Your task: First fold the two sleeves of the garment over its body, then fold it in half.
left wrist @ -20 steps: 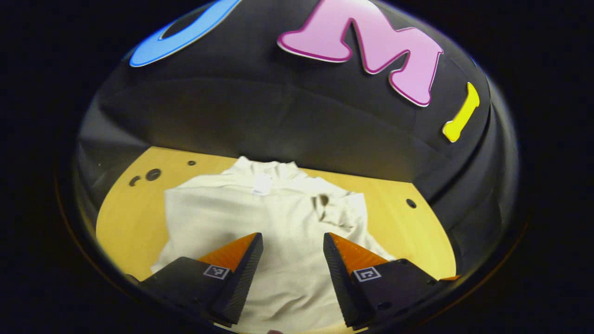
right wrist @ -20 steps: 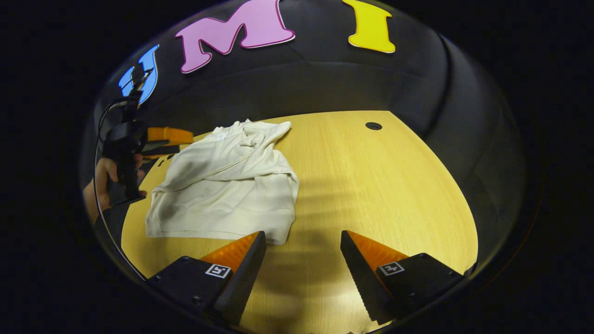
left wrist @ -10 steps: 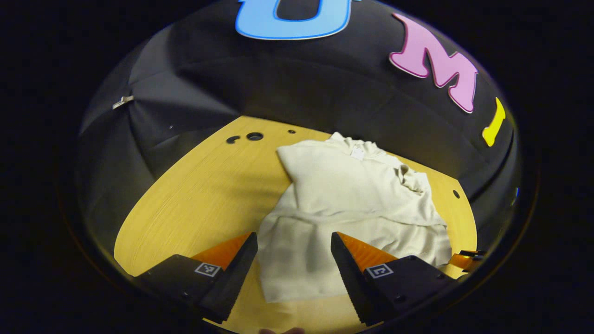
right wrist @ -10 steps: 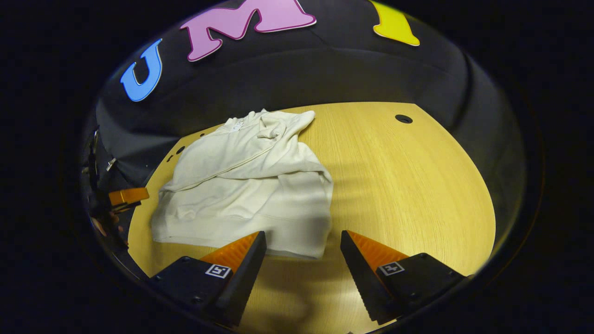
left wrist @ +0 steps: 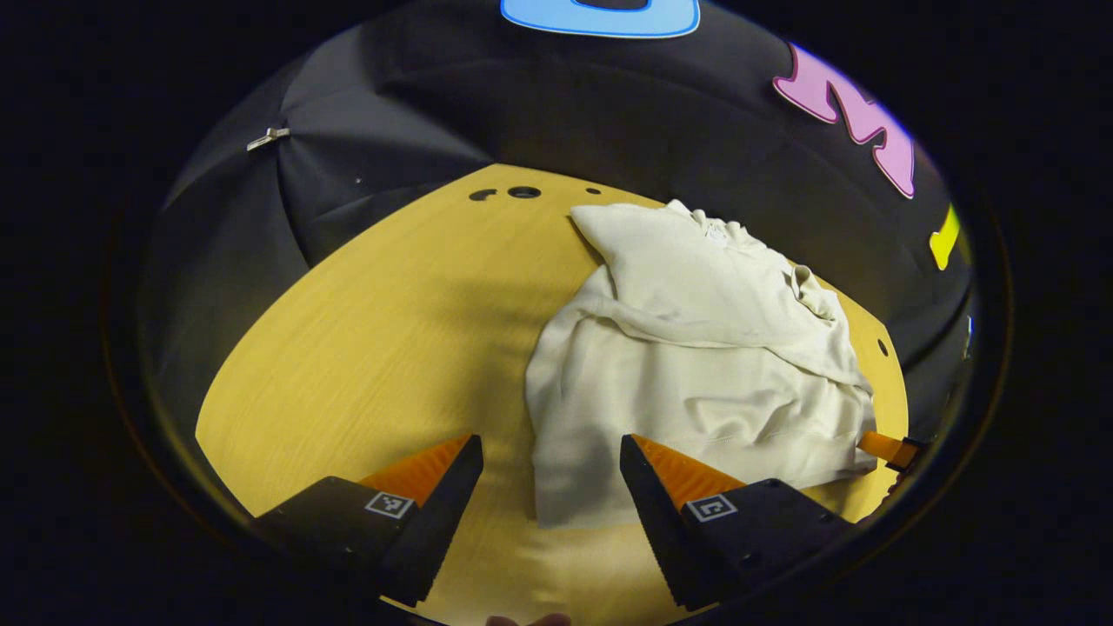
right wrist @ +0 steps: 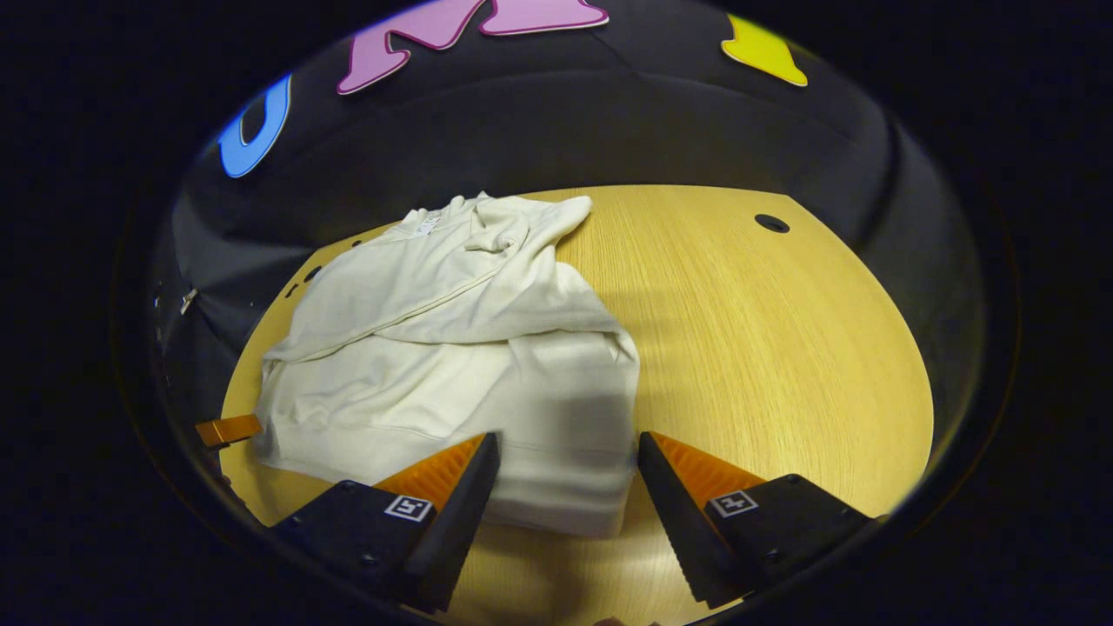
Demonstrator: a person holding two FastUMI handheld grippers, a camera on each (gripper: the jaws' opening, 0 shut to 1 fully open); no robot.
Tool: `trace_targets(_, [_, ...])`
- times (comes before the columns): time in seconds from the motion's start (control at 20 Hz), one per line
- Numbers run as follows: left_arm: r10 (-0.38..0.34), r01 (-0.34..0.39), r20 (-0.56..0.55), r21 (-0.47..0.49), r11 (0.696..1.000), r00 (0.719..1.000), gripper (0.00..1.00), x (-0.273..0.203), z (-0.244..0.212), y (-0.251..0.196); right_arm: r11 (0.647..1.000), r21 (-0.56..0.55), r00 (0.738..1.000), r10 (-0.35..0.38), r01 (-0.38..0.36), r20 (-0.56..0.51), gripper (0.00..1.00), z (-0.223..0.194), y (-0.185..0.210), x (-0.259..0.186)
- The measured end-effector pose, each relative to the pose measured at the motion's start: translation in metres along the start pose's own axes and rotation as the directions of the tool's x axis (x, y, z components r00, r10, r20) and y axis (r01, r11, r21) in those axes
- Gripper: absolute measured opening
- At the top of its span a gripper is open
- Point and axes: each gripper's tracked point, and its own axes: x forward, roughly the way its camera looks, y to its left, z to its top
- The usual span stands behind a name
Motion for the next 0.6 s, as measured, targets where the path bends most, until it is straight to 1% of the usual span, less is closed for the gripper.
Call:
trace_targets(0.05, [0.003,-0.003,-0.005,0.011,1.000,1.000,0.98,0.003,-0.002,-0.002,1.000,0.003,1.000,-0.004,0.004,-0.019,0.99,-0.006,-0.001,0.004])
trace_targets(0.15, [0.001,-0.001,-0.016,0.028,1.000,1.000,0.98,0.007,-0.005,-0.010,1.000,-0.002,1.000,-0.017,0.017,0.000,0.99,0.000,-0.001,0.005])
trace_targets(0.35, [0.044,-0.042,-0.021,0.095,0.995,0.999,1.00,0.013,-0.009,-0.018,0.997,-0.045,0.998,-0.055,0.056,0.012,0.99,-0.004,-0.001,0.009])
trace_targets(0.4, [0.053,-0.050,-0.027,0.097,0.994,0.998,1.00,0.014,-0.011,-0.019,0.997,-0.053,0.998,-0.063,0.064,0.018,0.87,-0.004,0.000,0.009])
trace_targets(0.45, [0.057,-0.055,-0.026,0.097,0.994,0.998,0.99,0.014,-0.011,-0.020,0.996,-0.049,0.997,-0.071,0.071,0.014,0.99,-0.005,0.002,0.009])
trace_targets(0.5, [0.040,-0.037,-0.025,0.100,0.994,0.999,0.99,0.015,-0.012,-0.024,0.996,-0.040,0.997,-0.074,0.074,0.017,0.98,-0.004,0.004,0.009])
trace_targets(0.55, [0.028,-0.027,-0.009,0.123,0.992,1.000,0.95,0.015,-0.011,-0.029,0.998,-0.029,0.998,-0.064,0.064,0.013,0.96,-0.005,0.010,0.010])
trace_targets(0.6, [0.018,-0.019,0.004,0.134,0.991,1.000,0.90,0.016,-0.012,-0.033,0.998,-0.033,0.999,-0.052,0.053,0.014,0.83,-0.005,0.015,0.011])
